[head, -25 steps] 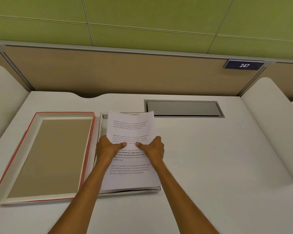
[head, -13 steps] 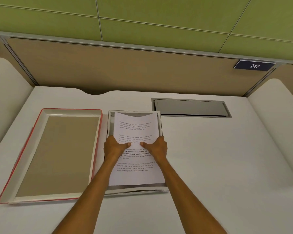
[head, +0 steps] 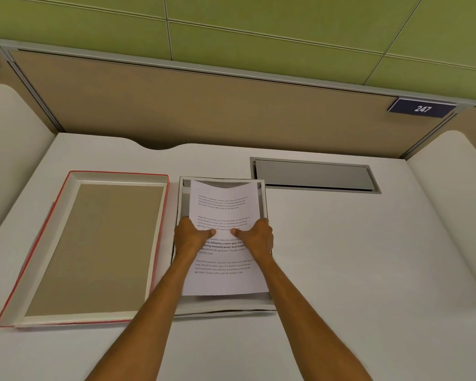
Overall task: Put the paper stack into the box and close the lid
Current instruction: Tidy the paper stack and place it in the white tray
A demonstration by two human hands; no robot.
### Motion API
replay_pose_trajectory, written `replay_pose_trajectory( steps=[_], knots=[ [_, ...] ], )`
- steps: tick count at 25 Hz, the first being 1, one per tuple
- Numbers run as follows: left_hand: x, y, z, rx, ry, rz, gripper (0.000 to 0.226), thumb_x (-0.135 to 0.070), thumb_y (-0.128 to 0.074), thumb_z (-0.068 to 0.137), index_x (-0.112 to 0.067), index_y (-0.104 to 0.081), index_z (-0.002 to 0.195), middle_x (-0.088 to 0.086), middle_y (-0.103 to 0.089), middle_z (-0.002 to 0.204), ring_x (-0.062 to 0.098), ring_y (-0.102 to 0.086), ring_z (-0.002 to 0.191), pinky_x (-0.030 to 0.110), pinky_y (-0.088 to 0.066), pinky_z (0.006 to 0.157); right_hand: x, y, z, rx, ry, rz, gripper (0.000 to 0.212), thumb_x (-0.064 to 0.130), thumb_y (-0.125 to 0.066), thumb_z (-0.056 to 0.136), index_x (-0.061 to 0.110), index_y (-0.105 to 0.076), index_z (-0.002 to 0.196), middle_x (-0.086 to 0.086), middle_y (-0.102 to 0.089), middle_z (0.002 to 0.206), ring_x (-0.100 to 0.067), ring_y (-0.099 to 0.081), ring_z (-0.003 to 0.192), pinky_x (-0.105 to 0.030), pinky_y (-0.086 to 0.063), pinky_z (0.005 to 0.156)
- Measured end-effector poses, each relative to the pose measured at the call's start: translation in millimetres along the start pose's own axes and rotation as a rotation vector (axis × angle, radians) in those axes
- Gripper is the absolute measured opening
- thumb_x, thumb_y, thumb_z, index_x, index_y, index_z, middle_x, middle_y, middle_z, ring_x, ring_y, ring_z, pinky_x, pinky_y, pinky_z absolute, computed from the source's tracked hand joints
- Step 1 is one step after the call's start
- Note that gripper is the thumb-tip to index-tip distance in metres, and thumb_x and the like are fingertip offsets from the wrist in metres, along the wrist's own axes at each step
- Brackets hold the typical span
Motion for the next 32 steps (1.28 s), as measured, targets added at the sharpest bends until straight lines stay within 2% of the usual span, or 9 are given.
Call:
replay_pose_trajectory(
  steps=[3,14,22,28,32],
  knots=[
    [2,-2,3,0.006,0.001,0.006,0.045,-0.019,-0.086,0.072,-0.008,-0.065,0.111,0.015,-0.072,0.117,0.031,-0.071,0.096,0.023,-0.048,0.054,-2,-3,1,0.007,0.001,-0.009,0.065,0.042,-0.081,0.074,0.009,-0.048,0.118,-0.008,-0.064,0.117,-0.025,-0.066,0.103,-0.018,-0.042,0.062],
    [12,-6,6,-0.008,0.008,-0.022,0.049,-0.018,-0.086,0.072,-0.004,-0.064,0.114,0.016,-0.070,0.119,0.033,-0.070,0.101,0.029,-0.054,0.062,-9,-10,6,0.022,0.000,-0.023,0.071,0.042,-0.082,0.072,0.005,-0.046,0.122,-0.011,-0.063,0.119,-0.027,-0.065,0.106,-0.026,-0.047,0.071],
    [17,-8,9,-0.016,0.009,-0.026,0.048,-0.017,-0.086,0.072,-0.005,-0.064,0.113,0.016,-0.070,0.119,0.033,-0.070,0.101,0.026,-0.052,0.059,-13,-12,8,0.030,-0.005,0.018,0.066,0.039,-0.082,0.074,0.007,-0.047,0.120,-0.010,-0.064,0.118,-0.026,-0.066,0.103,-0.025,-0.048,0.071],
    [21,-7,10,-0.035,0.020,-0.018,0.058,-0.019,-0.088,0.070,-0.002,-0.060,0.118,0.017,-0.069,0.121,0.034,-0.068,0.106,0.041,-0.059,0.080,-16,-11,7,0.022,-0.005,0.072,0.066,0.032,-0.084,0.073,0.004,-0.048,0.121,-0.013,-0.063,0.122,-0.027,-0.065,0.107,-0.027,-0.051,0.076],
    [16,-3,1,-0.107,-0.030,-0.034,0.066,-0.015,-0.088,0.069,-0.003,-0.052,0.123,0.017,-0.066,0.124,0.034,-0.065,0.111,0.044,-0.059,0.085,-17,-11,5,0.007,0.000,0.125,0.068,0.026,-0.086,0.071,0.005,-0.048,0.123,-0.013,-0.062,0.123,-0.028,-0.064,0.109,-0.029,-0.053,0.080]
  ],
)
Point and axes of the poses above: each hand's wrist, its own z-axis towards the middle knuckle, its own y-axis out of the back of the hand, x = y × z, the point moved 10 cm from there along z, towards the middle knuckle
